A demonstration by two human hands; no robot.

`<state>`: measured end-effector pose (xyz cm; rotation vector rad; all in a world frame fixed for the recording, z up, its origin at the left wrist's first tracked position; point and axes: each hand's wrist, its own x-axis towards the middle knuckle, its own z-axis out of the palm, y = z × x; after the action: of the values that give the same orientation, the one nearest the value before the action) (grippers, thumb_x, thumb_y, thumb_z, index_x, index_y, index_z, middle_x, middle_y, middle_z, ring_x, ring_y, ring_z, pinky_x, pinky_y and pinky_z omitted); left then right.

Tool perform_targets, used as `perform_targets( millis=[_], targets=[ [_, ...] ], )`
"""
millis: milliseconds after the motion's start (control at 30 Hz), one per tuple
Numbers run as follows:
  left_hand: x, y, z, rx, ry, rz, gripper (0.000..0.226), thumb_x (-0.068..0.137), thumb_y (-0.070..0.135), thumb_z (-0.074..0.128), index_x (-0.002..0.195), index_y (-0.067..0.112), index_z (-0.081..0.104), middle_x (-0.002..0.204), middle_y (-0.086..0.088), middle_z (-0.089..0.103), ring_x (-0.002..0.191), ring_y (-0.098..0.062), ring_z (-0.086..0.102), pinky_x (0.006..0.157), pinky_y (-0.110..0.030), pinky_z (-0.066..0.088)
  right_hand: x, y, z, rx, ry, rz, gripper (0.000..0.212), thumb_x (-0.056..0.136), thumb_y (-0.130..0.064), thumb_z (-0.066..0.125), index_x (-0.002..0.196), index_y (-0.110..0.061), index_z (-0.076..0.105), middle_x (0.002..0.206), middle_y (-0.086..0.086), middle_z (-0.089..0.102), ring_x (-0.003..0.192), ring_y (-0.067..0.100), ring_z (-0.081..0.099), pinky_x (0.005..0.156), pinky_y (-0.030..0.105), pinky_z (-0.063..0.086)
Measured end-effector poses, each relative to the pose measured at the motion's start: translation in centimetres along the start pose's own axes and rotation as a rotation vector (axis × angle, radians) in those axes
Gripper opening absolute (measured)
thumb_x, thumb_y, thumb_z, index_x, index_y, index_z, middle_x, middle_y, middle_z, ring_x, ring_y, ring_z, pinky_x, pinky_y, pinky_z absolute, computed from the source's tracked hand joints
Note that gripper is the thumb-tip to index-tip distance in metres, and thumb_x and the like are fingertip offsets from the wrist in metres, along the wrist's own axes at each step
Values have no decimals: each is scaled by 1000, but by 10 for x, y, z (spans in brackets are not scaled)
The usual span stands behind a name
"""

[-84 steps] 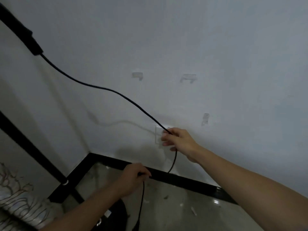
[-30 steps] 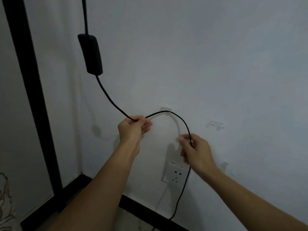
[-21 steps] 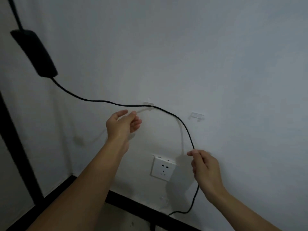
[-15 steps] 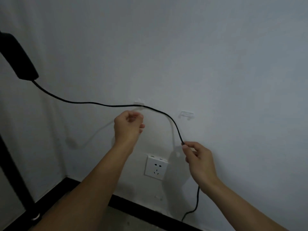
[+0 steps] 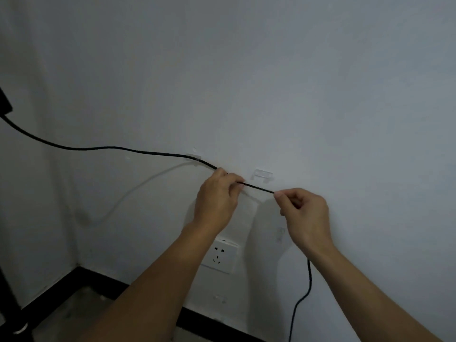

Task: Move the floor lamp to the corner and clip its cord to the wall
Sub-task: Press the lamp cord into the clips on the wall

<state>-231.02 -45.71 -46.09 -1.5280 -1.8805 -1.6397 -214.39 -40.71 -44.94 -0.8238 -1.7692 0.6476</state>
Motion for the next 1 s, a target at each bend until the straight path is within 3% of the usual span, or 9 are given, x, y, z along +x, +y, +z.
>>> perform_targets(
  millis=[200, 333, 433, 633, 800, 1000],
  targets=[
    [7, 9, 9, -240, 59, -277, 10, 75, 19, 76, 79, 10, 74, 59, 6, 62, 54, -9, 57, 59, -25, 49, 34, -32, -6, -286, 48, -126, 15, 82, -32, 67, 68, -26, 68, 53, -14, 65, 60, 3, 65, 64, 26, 53],
    [10, 11, 13, -373, 35, -355, 18, 74, 24, 78, 72, 8, 70, 62, -11, 69, 54, -19, 62, 58, -36, 58, 41, -40, -3, -390, 21, -126, 16, 81, -27, 66, 65, -24, 66, 53, -11, 65, 62, 13, 66, 64, 35, 57],
    [10, 11, 15, -315, 31, -340, 18, 77, 23, 75, 70, 7, 69, 61, -12, 69, 57, -25, 65, 63, -44, 60, 42, -42, 0, -447, -19, -153, 17, 81, -25, 65, 64, -23, 65, 55, -9, 66, 63, 17, 66, 65, 38, 57],
    [6, 13, 13, -142, 82, -228, 17, 80, 30, 70, 71, 16, 66, 55, 10, 58, 55, -13, 59, 58, -32, 54, 52, -52, 6, -467, -60, -232, 19, 85, -25, 61, 67, -22, 63, 52, -11, 64, 61, 15, 65, 65, 37, 57],
    [4, 16, 13, -6, 111, -101, 17, 86, 29, 61, 82, 14, 68, 72, -5, 73, 69, -30, 65, 63, -43, 55, 62, -48, 1, -453, -85, -250, 17, 86, -31, 66, 71, -22, 67, 55, -11, 66, 59, 8, 65, 64, 33, 56],
    [11, 21, 14, 21, 203, -40, 17, 90, 25, 59, 85, 11, 68, 76, -9, 73, 69, -29, 65, 64, -45, 54, 50, -20, -18, -304, -36, -201, 11, 84, -33, 70, 77, -26, 66, 60, -8, 67, 57, 7, 62, 60, 27, 51]
  ],
)
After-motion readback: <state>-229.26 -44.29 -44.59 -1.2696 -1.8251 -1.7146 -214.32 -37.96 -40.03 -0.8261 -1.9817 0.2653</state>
